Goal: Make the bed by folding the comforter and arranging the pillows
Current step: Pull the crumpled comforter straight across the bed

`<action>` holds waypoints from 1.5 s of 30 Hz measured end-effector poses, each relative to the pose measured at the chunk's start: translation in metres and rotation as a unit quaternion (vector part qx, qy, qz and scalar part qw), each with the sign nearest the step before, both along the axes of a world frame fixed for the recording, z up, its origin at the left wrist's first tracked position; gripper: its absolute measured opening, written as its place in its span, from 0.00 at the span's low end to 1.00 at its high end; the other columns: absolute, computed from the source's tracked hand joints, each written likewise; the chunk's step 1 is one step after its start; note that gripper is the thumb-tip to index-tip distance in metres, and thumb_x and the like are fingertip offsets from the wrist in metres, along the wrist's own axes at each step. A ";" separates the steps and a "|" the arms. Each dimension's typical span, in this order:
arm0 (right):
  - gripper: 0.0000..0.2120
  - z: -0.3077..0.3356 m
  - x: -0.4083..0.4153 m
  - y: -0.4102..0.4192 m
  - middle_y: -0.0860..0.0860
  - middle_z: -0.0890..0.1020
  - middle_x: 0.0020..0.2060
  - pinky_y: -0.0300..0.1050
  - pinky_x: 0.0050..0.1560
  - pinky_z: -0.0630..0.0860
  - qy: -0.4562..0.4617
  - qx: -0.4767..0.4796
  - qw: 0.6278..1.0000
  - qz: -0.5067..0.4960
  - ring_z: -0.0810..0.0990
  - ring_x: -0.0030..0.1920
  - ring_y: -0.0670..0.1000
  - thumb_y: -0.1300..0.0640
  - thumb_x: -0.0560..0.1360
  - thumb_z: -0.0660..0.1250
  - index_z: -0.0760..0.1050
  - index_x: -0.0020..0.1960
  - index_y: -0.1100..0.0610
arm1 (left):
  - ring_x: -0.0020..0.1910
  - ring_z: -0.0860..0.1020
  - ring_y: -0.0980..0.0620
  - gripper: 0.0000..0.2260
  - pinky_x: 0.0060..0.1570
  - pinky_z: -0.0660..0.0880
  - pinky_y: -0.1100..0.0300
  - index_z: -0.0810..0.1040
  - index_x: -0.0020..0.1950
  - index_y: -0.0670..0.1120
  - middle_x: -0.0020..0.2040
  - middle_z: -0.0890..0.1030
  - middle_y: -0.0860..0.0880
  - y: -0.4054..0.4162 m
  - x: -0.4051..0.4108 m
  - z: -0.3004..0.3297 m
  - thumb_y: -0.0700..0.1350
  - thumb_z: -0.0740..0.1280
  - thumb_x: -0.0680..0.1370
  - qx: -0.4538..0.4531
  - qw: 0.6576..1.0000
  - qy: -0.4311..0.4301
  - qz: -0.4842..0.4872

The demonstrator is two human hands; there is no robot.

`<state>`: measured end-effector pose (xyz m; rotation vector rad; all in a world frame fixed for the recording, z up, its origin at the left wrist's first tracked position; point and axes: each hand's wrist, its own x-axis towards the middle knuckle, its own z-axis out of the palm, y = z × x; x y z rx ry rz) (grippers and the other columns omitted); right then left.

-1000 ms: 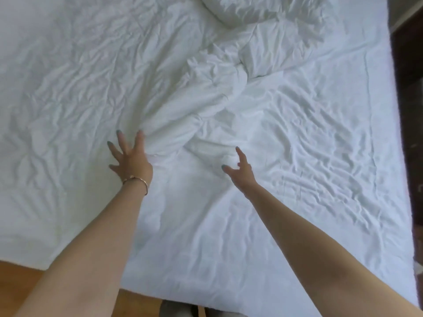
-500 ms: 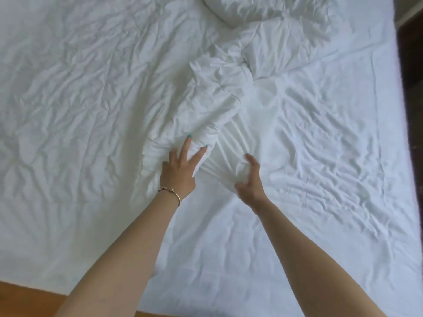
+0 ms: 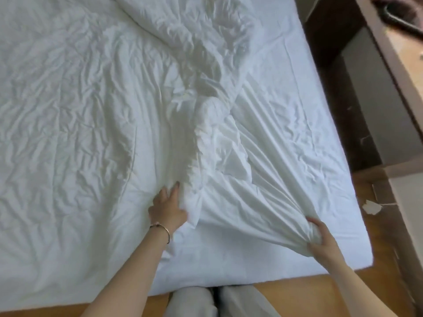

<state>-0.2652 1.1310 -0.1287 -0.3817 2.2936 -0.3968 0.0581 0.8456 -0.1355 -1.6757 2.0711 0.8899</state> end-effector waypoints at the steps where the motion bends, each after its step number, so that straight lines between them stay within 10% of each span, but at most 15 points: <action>1: 0.35 0.002 -0.012 0.026 0.45 0.75 0.49 0.60 0.48 0.79 0.006 0.035 0.999 -0.008 0.77 0.43 0.52 0.68 0.68 0.62 0.64 0.63 0.34 | 0.76 0.53 0.41 0.36 0.71 0.58 0.45 0.51 0.78 0.53 0.78 0.48 0.45 0.018 -0.011 0.000 0.48 0.64 0.73 -0.017 0.999 -0.031 -0.001; 5: 0.30 -0.005 -0.053 0.088 0.55 0.73 0.51 0.57 0.53 0.76 0.015 0.145 0.989 0.034 0.76 0.49 0.58 0.63 0.73 0.62 0.63 0.70 0.41 | 0.78 0.41 0.45 0.40 0.74 0.47 0.43 0.43 0.79 0.54 0.78 0.37 0.49 0.097 -0.072 -0.004 0.48 0.63 0.73 -0.040 0.992 0.076 -0.092; 8: 0.27 -0.021 -0.073 0.078 0.56 0.65 0.71 0.60 0.67 0.67 0.032 0.137 0.989 0.038 0.66 0.68 0.61 0.49 0.75 0.67 0.65 0.71 0.39 | 0.77 0.37 0.47 0.37 0.70 0.38 0.33 0.40 0.75 0.66 0.79 0.40 0.56 0.147 -0.130 -0.013 0.60 0.61 0.75 0.005 0.979 0.078 -0.190; 13: 0.57 -0.045 -0.097 0.029 0.57 0.47 0.78 0.64 0.69 0.59 0.010 0.017 0.998 0.060 0.56 0.75 0.62 0.32 0.62 0.74 0.36 0.74 0.31 | 0.75 0.33 0.39 0.45 0.66 0.42 0.27 0.36 0.74 0.67 0.77 0.33 0.52 0.205 -0.192 -0.048 0.66 0.67 0.70 0.036 0.964 -0.041 -0.259; 17: 0.55 -0.057 -0.112 0.017 0.59 0.67 0.68 0.50 0.46 0.74 -0.029 -0.053 0.995 0.076 0.77 0.48 0.60 0.48 0.70 0.75 0.30 0.70 0.26 | 0.75 0.37 0.34 0.47 0.65 0.49 0.26 0.31 0.74 0.64 0.77 0.33 0.47 0.219 -0.207 -0.053 0.53 0.69 0.74 -0.054 0.946 -0.140 -0.287; 22: 0.39 -0.030 -0.160 0.040 0.32 0.61 0.70 0.40 0.63 0.65 -0.058 -0.162 0.966 0.191 0.66 0.71 0.48 0.54 0.76 0.69 0.49 0.73 0.29 | 0.74 0.36 0.31 0.59 0.62 0.49 0.23 0.22 0.68 0.62 0.76 0.29 0.47 0.217 -0.203 -0.044 0.36 0.71 0.68 -0.106 0.880 -0.156 -0.435; 27: 0.37 0.007 -0.219 0.120 0.44 0.63 0.74 0.53 0.70 0.62 -0.034 -0.128 0.977 0.165 0.64 0.72 0.54 0.55 0.77 0.68 0.52 0.66 0.20 | 0.77 0.47 0.37 0.53 0.60 0.71 0.40 0.29 0.71 0.68 0.78 0.37 0.49 0.236 -0.216 -0.030 0.27 0.61 0.72 -0.041 0.892 -0.022 -0.450; 30: 0.36 0.009 -0.222 0.133 0.43 0.62 0.75 0.46 0.67 0.61 -0.033 -0.128 0.977 0.165 0.63 0.73 0.53 0.57 0.77 0.68 0.53 0.71 0.27 | 0.74 0.55 0.38 0.45 0.63 0.68 0.43 0.35 0.73 0.69 0.79 0.42 0.50 0.251 -0.233 -0.029 0.38 0.64 0.75 -0.025 0.898 0.044 -0.436; 35: 0.38 -0.011 -0.215 0.124 0.39 0.58 0.75 0.46 0.66 0.64 -0.056 -0.129 0.979 0.145 0.63 0.73 0.51 0.54 0.77 0.68 0.49 0.76 0.34 | 0.75 0.37 0.36 0.54 0.64 0.49 0.25 0.29 0.70 0.70 0.76 0.31 0.52 0.292 -0.273 -0.045 0.68 0.72 0.64 -0.038 0.938 0.040 -0.344; 41: 0.45 -0.059 -0.231 0.104 0.55 0.70 0.67 0.47 0.60 0.70 -0.039 -0.151 0.975 0.157 0.74 0.62 0.56 0.48 0.75 0.70 0.39 0.77 0.35 | 0.74 0.40 0.33 0.52 0.63 0.53 0.29 0.31 0.72 0.68 0.78 0.37 0.52 0.332 -0.347 -0.075 0.58 0.73 0.69 -0.079 0.933 -0.035 -0.350; 45: 0.41 -0.081 -0.260 0.111 0.44 0.72 0.63 0.40 0.53 0.72 -0.052 -0.172 0.956 0.231 0.75 0.53 0.48 0.54 0.79 0.64 0.39 0.70 0.23 | 0.63 0.68 0.42 0.45 0.51 0.72 0.51 0.47 0.77 0.64 0.72 0.65 0.55 0.328 -0.364 -0.080 0.38 0.71 0.73 -0.172 0.938 0.021 -0.302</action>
